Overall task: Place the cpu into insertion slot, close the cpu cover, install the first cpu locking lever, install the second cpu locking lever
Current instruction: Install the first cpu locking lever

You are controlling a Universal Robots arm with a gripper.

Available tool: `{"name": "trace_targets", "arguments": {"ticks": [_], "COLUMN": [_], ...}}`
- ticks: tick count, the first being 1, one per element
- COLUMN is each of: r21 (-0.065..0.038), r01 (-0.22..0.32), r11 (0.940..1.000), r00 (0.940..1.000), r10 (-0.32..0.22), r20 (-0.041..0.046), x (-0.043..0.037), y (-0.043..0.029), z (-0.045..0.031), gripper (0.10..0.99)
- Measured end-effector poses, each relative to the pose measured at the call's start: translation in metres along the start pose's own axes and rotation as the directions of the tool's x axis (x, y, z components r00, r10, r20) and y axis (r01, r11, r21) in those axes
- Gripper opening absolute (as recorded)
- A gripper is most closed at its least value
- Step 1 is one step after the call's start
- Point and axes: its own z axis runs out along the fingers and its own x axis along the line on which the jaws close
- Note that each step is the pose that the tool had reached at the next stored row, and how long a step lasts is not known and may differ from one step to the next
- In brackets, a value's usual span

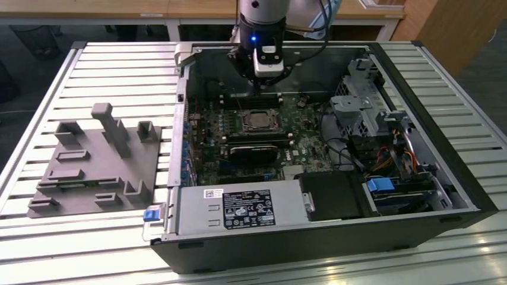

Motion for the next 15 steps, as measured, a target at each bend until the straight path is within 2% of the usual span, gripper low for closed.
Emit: {"name": "trace_targets", "arguments": {"ticks": [8, 15], "r21": [0.0, 0.0], "r01": [0.092, 0.171], "r11": [0.9958, 0.9852], "r00": [0.9958, 0.9851], "r10": [-0.092, -0.171], "r20": [-0.0059, -0.011], "x": [0.0, -0.0001], "y": [0.0, -0.0001], "z": [0.0, 0.0001], "gripper": [0.106, 0.106]}}
